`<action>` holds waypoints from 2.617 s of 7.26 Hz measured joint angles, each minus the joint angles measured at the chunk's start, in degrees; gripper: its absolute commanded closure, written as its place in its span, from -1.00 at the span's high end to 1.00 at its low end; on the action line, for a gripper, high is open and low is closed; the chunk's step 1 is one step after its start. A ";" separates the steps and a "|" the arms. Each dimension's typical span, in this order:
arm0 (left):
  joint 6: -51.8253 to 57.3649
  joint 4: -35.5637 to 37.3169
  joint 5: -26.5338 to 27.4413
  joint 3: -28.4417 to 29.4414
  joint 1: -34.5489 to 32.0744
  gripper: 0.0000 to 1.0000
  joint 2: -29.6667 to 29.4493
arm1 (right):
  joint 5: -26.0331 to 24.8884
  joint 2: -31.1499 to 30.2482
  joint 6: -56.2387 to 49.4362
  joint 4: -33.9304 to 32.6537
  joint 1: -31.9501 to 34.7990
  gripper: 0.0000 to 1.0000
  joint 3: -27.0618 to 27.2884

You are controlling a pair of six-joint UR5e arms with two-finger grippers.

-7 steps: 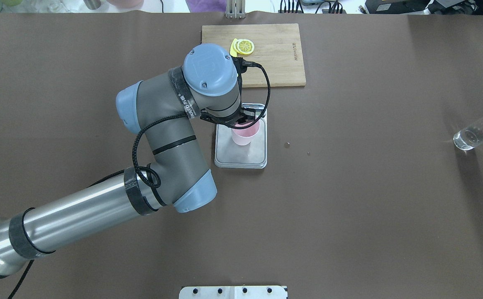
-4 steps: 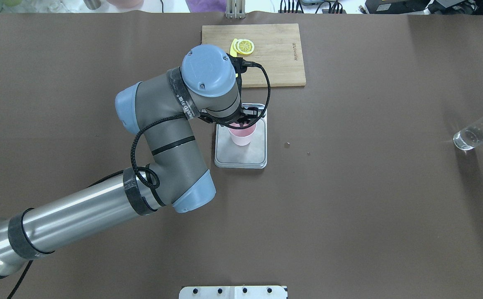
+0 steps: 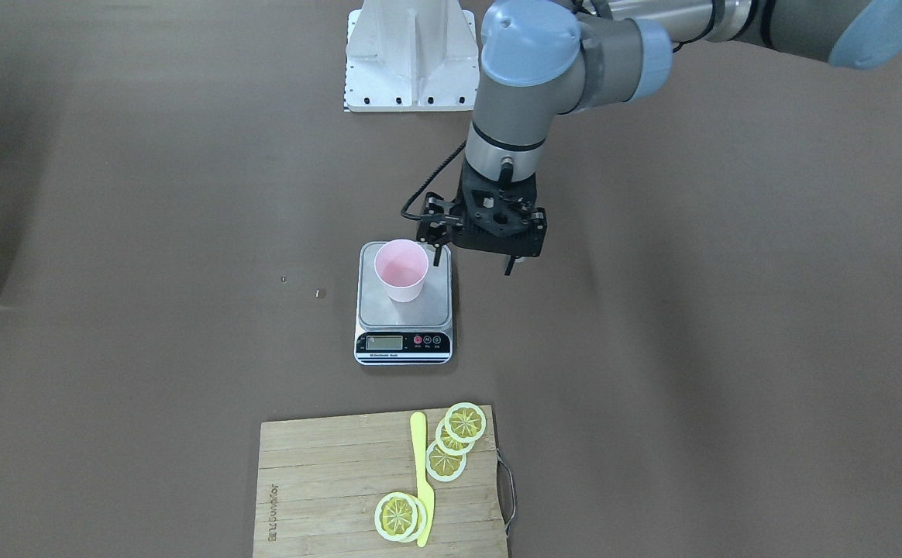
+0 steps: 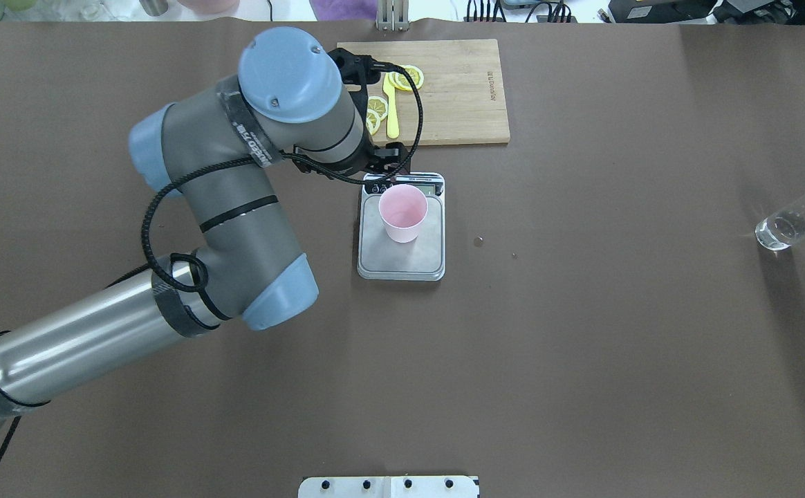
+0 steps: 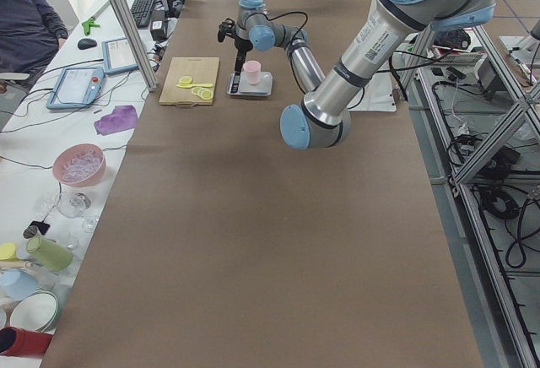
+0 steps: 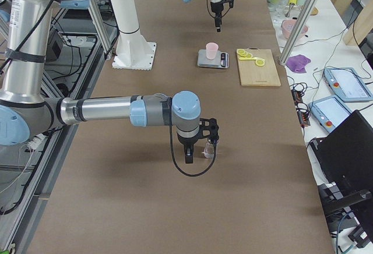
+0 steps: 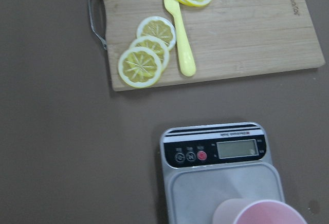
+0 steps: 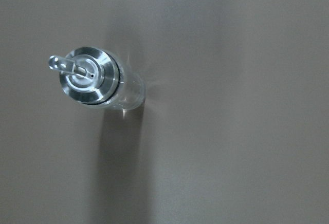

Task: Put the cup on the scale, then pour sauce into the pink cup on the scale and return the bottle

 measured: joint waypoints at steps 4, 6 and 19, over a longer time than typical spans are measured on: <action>33.85 3.40 -10.15 -7.63 -18.45 0.96 16.52 | 0.08 -0.81 5.56 7.18 -1.86 1.00 -0.05; 47.92 3.04 -14.17 -6.54 -28.26 0.96 23.94 | -0.11 -2.69 14.27 14.33 -4.29 1.00 -0.03; 55.60 -6.38 -19.58 5.05 -40.18 0.96 39.64 | -27.83 -10.69 52.89 47.78 -29.81 1.00 -3.09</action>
